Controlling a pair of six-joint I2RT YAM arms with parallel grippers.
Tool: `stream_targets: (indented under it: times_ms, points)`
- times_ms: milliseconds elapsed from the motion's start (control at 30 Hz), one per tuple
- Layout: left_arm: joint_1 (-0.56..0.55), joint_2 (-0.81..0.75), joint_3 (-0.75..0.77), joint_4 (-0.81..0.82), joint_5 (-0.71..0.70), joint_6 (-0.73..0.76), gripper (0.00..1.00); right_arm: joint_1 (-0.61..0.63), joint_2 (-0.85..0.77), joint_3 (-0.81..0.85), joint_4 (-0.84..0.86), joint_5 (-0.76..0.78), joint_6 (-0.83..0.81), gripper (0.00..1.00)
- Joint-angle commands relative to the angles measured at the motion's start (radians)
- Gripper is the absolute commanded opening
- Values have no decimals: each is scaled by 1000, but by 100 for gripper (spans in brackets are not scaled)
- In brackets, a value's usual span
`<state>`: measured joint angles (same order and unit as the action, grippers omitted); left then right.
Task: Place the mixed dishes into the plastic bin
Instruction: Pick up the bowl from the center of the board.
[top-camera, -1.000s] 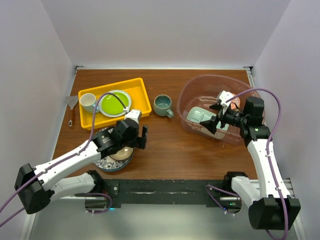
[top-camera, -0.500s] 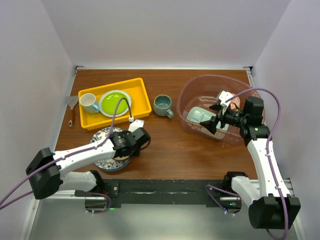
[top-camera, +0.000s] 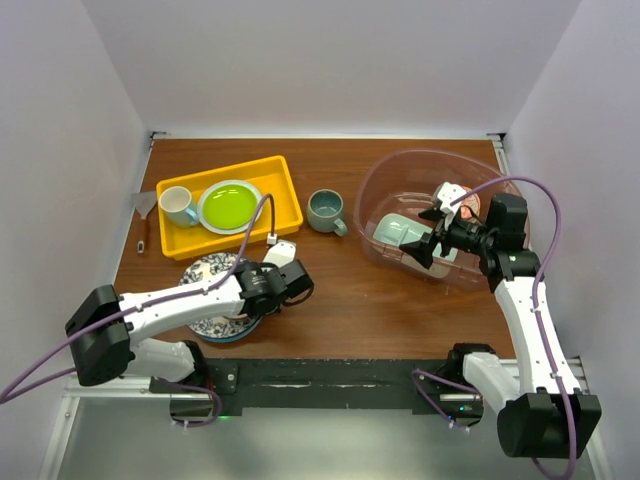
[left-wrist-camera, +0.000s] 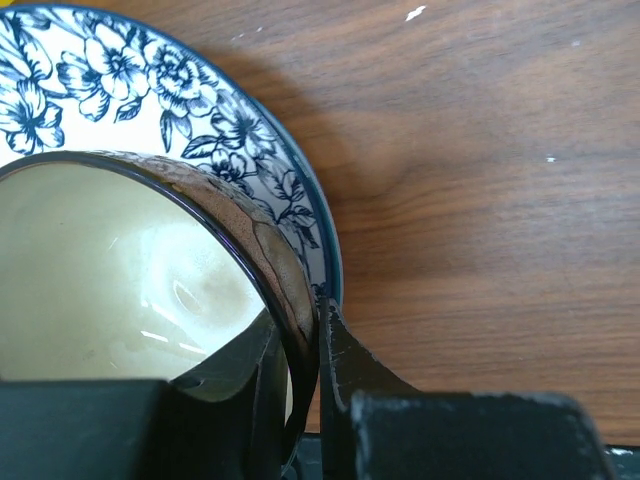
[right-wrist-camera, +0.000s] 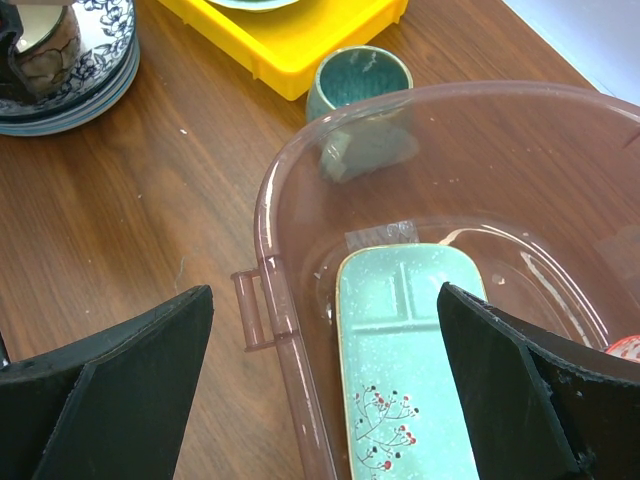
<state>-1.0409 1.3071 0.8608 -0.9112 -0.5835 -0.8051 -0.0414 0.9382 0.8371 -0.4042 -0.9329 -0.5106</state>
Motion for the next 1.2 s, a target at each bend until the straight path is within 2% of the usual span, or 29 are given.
stream_targets:
  times_ms: [0, 200, 567, 700, 933, 1100, 1167]
  points:
    - [-16, -52, 76, 20, -32, 98, 0, -3, 1, 16, -1, 5, -20, 98]
    - [-19, -156, 63, 127, 65, 283, 0, -3, 1, 19, -15, -15, -37, 98]
    - [-19, -308, 47, 346, 237, 501, 0, -3, 2, 20, -25, -32, -46, 98]
    - [-19, -331, 20, 452, 355, 615, 0, -5, 1, 22, -35, -53, -52, 98]
    - [-19, -315, -14, 621, 522, 724, 0, -3, 17, 31, -50, -110, -57, 98]
    - [-27, -305, -48, 736, 621, 776, 0, -3, 82, 103, -140, -159, -80, 98]
    - [-36, -307, -74, 811, 660, 799, 0, 3, 134, 144, -227, -187, -92, 98]
